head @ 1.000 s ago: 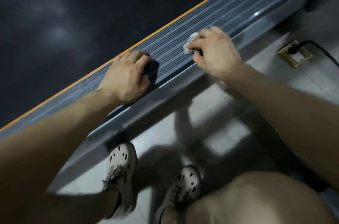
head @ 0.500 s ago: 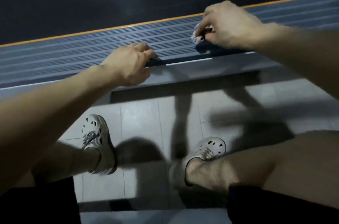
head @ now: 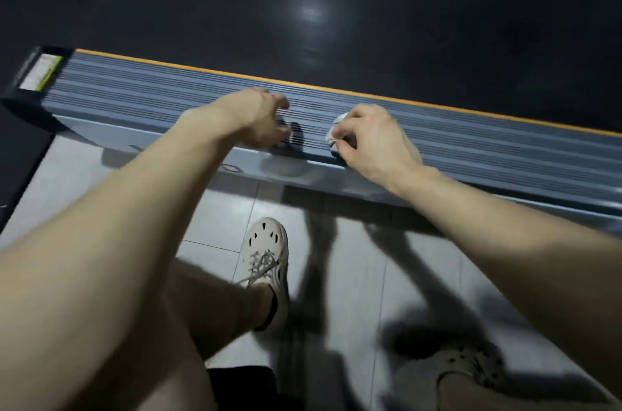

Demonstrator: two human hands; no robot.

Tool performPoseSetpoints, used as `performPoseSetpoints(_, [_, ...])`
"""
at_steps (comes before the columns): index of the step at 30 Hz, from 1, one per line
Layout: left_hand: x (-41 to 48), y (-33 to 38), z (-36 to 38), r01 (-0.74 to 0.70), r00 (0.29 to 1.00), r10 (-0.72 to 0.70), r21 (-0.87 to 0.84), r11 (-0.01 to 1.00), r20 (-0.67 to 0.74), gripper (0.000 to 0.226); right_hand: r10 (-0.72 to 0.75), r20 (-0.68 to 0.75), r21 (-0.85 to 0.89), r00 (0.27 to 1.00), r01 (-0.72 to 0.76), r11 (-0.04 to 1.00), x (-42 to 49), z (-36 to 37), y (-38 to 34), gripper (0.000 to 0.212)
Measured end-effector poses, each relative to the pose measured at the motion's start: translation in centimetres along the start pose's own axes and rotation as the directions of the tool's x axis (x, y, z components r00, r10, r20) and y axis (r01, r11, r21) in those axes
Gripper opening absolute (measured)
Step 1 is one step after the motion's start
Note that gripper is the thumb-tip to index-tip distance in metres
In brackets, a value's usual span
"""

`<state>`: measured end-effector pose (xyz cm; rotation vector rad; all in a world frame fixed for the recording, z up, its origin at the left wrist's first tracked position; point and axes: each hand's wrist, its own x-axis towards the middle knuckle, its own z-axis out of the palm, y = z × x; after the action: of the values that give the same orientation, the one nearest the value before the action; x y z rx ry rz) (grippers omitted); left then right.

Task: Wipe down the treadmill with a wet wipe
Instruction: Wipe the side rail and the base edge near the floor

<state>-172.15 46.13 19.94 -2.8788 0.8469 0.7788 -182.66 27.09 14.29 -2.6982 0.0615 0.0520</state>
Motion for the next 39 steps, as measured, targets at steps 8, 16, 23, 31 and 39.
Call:
performPoseSetpoints(8, [-0.6, -9.3, 0.6, 0.136, 0.991, -0.133, -0.155, 0.978, 0.030, 0.068, -0.049, 0.004, 0.009, 0.999, 0.049, 0.999, 7.0, 5.0, -7.1, 0.019])
performPoseSetpoints(16, [-1.8, -17.1, 3.0, 0.269, 0.937, -0.316, -0.270, 0.925, -0.151, 0.063, -0.266, -0.069, 0.069, 0.962, 0.270, 0.960, 13.1, 8.9, -13.5, 0.013])
performPoseSetpoints(23, [-3.5, -24.3, 5.2, 0.373, 0.774, -0.502, -0.364, 0.854, -0.385, 0.054, -0.447, -0.186, 0.094, 0.875, 0.468, 0.879, 23.2, 13.4, -20.5, 0.014])
performPoseSetpoints(31, [-6.4, -30.4, 6.3, 0.454, 0.744, -0.611, -0.467, 0.759, -0.269, 0.042, -0.534, -0.168, 0.183, 0.829, 0.558, 0.809, 28.2, 19.0, -29.7, 0.011])
performPoseSetpoints(39, [-9.7, -44.3, 2.6, 0.521, 0.853, -0.520, -0.132, 0.843, 0.051, 0.045, -0.455, -0.022, 0.162, 0.890, 0.452, 0.877, 32.8, 19.9, -39.7, 0.014])
